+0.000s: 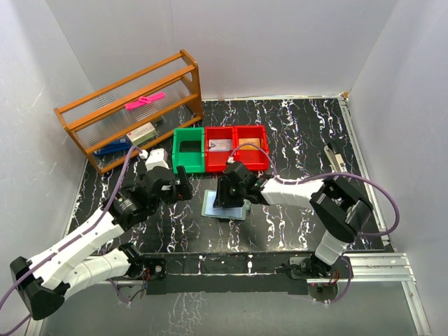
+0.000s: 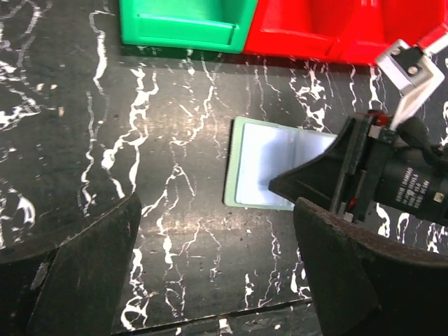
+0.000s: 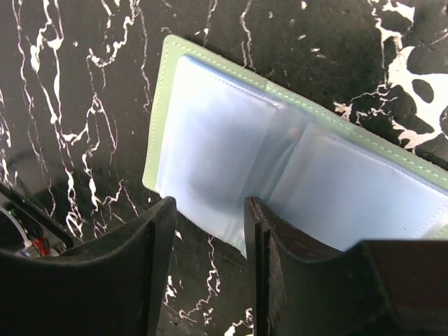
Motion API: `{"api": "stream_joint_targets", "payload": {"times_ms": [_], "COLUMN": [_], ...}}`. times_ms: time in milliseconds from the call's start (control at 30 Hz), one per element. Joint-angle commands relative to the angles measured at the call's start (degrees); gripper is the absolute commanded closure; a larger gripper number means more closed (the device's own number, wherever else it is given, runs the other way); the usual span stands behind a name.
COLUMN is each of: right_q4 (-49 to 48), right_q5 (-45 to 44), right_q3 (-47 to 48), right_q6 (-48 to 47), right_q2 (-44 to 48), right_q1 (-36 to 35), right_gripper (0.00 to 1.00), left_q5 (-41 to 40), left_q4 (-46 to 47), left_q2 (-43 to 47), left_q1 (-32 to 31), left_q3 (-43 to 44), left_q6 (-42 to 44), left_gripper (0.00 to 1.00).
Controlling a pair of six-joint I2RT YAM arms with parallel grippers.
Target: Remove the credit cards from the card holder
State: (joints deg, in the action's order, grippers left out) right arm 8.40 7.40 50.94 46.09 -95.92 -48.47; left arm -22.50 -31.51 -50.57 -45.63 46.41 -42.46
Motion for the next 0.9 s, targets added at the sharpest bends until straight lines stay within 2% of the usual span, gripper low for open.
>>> {"api": "stream_joint_targets", "payload": {"times_ms": [0, 67, 200, 267, 400, 467, 533, 633, 700, 767, 867], "right_q4": [0.9, 1.0, 2.7, 5.3, 3.8, 2.4, 4.3, 11.5, 16.5, 18.7, 16.2], "right_q5": [-0.4, -3.5, -13.4, -22.6, -41.3, -44.6, -41.4, -31.7, -25.4, -21.5, -18.1], "right_q3": [3.2, 4.5, 6.4, 7.3, 6.0, 5.6, 7.3, 12.1, 15.2, 16.7, 14.2], "right_q6": [-6.0, -7.8, -12.6, -15.2, -23.4, -28.2, -31.3, -29.7, -27.9, -26.9, -24.2], "right_q2": [6.2, 10.9, 20.2, 25.1, 35.5, 40.1, 42.7, 41.2, 39.3, 39.1, 41.8], "right_q1": [-0.2, -0.1, 0.0, 0.1, 0.7, 3.2, 8.6, 19.3, 23.8, 24.4, 24.5], "right_gripper": [0.54, 0.46, 0.17, 0.04, 0.02, 0.02, 0.02, 0.02, 0.02, 0.02, 0.02], "left_q5": [-8.1, -10.2, -13.8, -15.6, -20.8, -25.4, -29.7, -30.3, -30.1, -28.1, -25.1], "left_q4": [-7.2, -9.2, -12.1, -13.3, -16.2, -17.0, -18.7, -18.1, -20.3, -22.1, -23.9], "left_q2": [3.1, 3.4, 3.2, 3.0, 2.9, 3.4, 3.8, 4.7, 3.4, 1.1, -4.1], "left_q1": [-0.3, -0.2, -0.2, -0.3, -0.3, -0.3, -0.2, -0.2, -0.2, -0.2, -0.2], "left_q3": [3.9, 5.7, 9.6, 11.6, 15.5, 16.6, 18.3, 21.4, 24.5, 27.5, 31.3], "left_q6": [-0.6, -0.8, -0.1, 0.7, 3.0, 7.2, 8.9, 13.9, 14.3, 13.8, 13.6], "left_gripper": [0.07, 0.02, 0.01, 0.01, 0.01, 0.01, 0.01, 0.01, 0.01, 0.01, 0.01]}}
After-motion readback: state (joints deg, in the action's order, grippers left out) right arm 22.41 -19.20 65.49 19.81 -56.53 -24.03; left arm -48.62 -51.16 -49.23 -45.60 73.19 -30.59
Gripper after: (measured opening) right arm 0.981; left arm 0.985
